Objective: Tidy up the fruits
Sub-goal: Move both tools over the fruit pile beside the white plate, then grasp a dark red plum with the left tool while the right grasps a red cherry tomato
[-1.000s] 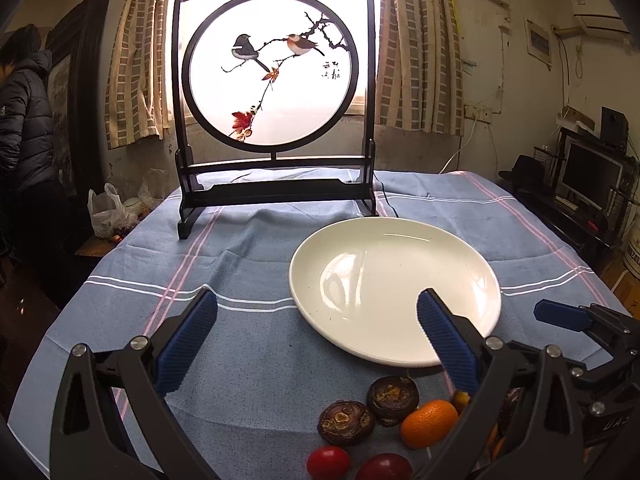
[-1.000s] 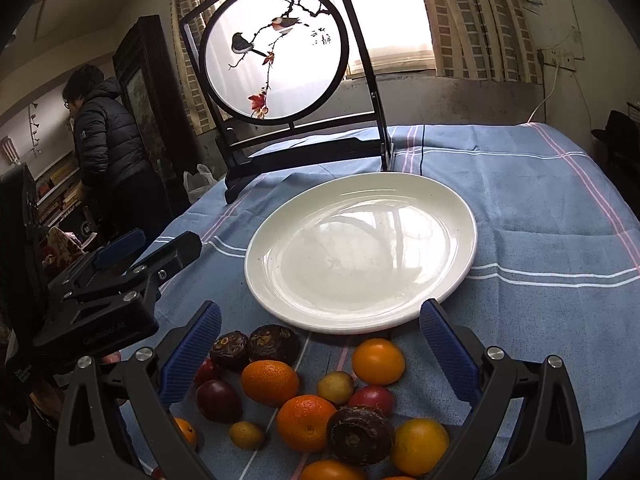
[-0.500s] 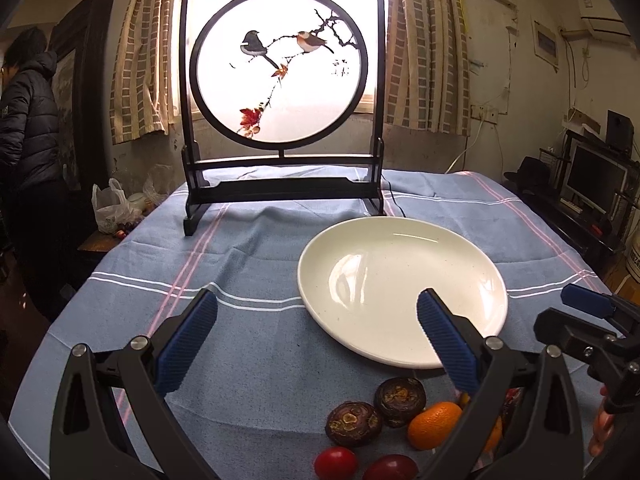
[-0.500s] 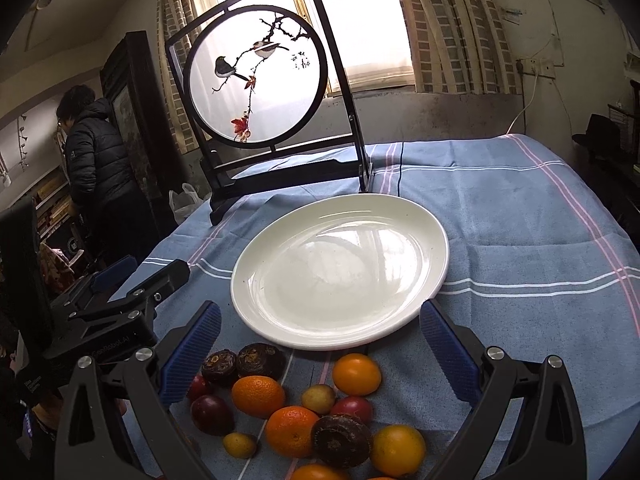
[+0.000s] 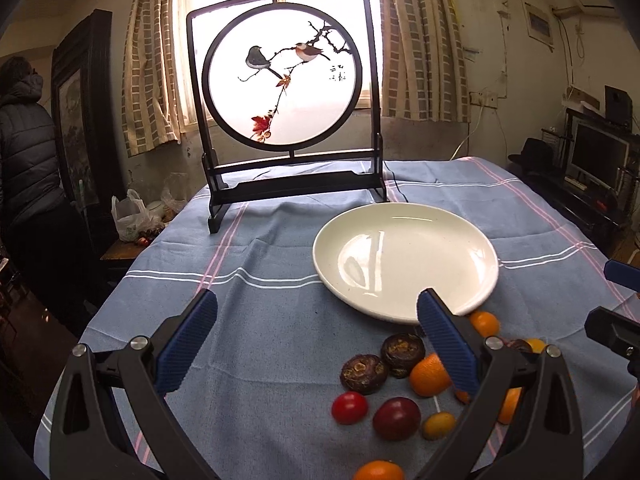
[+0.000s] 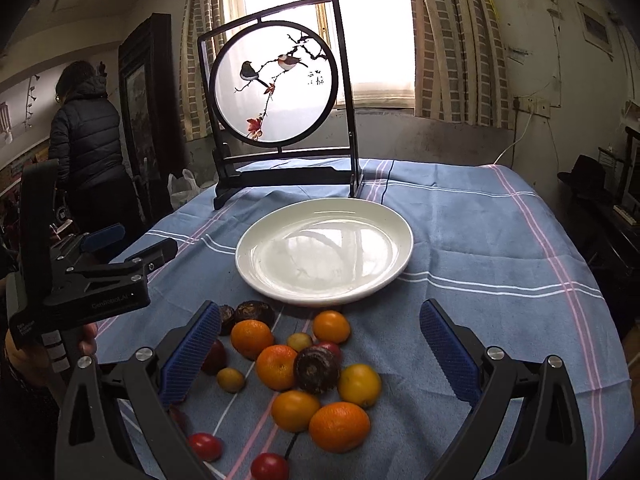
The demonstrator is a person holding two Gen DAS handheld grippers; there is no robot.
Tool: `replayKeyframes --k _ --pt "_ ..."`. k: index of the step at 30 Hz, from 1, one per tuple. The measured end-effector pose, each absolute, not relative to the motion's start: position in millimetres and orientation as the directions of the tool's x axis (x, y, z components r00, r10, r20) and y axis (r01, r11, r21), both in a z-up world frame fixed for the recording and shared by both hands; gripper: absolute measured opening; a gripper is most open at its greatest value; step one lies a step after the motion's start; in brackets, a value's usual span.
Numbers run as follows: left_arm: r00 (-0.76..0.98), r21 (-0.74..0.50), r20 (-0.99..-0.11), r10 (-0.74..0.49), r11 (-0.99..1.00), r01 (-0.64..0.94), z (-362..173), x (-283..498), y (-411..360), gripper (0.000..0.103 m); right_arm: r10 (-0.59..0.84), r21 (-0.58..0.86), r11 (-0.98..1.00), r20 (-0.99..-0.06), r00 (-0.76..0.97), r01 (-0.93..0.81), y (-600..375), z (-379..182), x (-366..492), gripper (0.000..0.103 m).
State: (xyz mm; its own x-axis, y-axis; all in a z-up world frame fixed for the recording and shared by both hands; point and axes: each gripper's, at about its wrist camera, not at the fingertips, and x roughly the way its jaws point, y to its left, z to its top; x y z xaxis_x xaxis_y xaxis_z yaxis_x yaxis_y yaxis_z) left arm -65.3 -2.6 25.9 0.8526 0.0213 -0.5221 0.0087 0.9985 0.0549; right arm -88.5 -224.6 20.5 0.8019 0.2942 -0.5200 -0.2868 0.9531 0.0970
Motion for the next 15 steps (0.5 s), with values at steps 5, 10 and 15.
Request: replayKeyframes --k 5,10,15 --pt "0.847 0.097 -0.532 -0.007 0.993 0.068 27 -87 -12 0.098 0.314 0.084 0.943 -0.550 0.774 -0.322 -227 15 -111 0.100" --pt "0.834 0.134 -0.549 -0.047 0.981 0.143 21 -111 -13 0.087 0.353 0.049 0.911 -0.604 0.714 -0.409 -223 6 -133 0.100" --pt "0.748 0.087 -0.652 -0.126 0.967 0.239 -1 -120 -4 0.029 0.402 0.077 0.875 -0.667 0.628 -0.478 -216 -11 -149 0.097"
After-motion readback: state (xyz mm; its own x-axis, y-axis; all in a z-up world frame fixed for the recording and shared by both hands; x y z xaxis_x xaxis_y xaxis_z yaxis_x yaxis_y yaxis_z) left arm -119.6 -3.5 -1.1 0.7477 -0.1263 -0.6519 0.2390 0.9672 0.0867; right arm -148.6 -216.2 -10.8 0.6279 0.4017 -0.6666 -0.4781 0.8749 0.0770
